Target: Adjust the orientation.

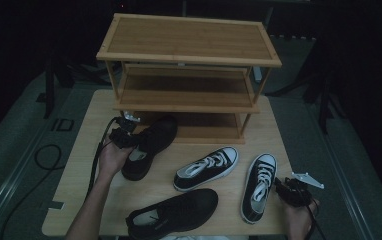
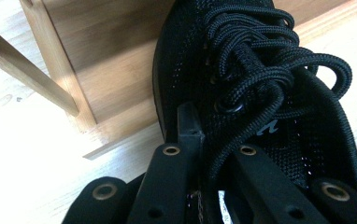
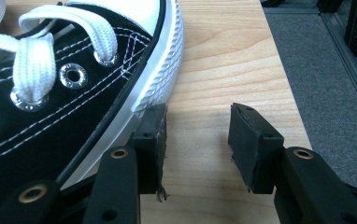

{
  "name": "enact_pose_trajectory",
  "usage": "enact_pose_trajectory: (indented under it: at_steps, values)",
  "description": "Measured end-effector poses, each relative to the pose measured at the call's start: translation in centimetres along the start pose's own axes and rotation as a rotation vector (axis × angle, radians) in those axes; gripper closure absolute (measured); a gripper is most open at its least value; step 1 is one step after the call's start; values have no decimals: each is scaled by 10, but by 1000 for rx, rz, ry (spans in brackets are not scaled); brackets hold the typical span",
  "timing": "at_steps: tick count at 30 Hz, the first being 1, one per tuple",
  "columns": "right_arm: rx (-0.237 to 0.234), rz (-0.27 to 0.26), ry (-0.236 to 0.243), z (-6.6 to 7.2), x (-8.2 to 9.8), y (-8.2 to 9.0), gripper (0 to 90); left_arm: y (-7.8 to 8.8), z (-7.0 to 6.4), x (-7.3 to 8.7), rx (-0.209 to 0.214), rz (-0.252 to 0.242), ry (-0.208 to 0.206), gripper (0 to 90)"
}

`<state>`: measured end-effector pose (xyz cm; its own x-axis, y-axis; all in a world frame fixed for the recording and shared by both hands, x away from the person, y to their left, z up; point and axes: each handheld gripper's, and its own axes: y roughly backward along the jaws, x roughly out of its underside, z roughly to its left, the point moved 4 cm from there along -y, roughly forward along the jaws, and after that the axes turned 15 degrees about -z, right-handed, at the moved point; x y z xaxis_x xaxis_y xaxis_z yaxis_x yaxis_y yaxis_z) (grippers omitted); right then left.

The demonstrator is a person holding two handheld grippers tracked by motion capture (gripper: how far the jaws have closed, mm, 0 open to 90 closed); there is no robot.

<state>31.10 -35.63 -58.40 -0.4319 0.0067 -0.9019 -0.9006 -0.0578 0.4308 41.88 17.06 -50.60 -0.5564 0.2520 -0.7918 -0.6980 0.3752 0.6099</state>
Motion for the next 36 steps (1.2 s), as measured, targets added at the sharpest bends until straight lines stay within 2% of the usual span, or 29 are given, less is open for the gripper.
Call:
enact_pose_trajectory:
  at_steps: [8,9,11,13,18,25,31,33,36]
  values:
    - [0,0,1,0,0,0,564,-6,0,-5,-28,-21,34,885]
    - [-1,0,1,0,0,0,564,-8,1,-5,-36,-28,50,885]
    - [-1,0,1,0,0,0,564,-8,1,-5,-36,-28,50,885]
    - [-1,-1,2,0,0,0,564,-10,0,-7,-60,-37,67,885]
    - [-1,0,2,0,0,0,564,-14,3,-8,-82,-44,99,884]
    - [-2,0,3,0,0,0,563,-15,3,-7,-94,-61,107,868]
    - [-3,1,3,0,0,0,563,-14,5,-4,-77,-66,109,804]
    - [-3,1,4,0,0,0,563,-14,5,-4,-83,-67,108,761]
    - [-3,1,4,0,0,0,563,-12,6,-4,-69,-78,113,677]
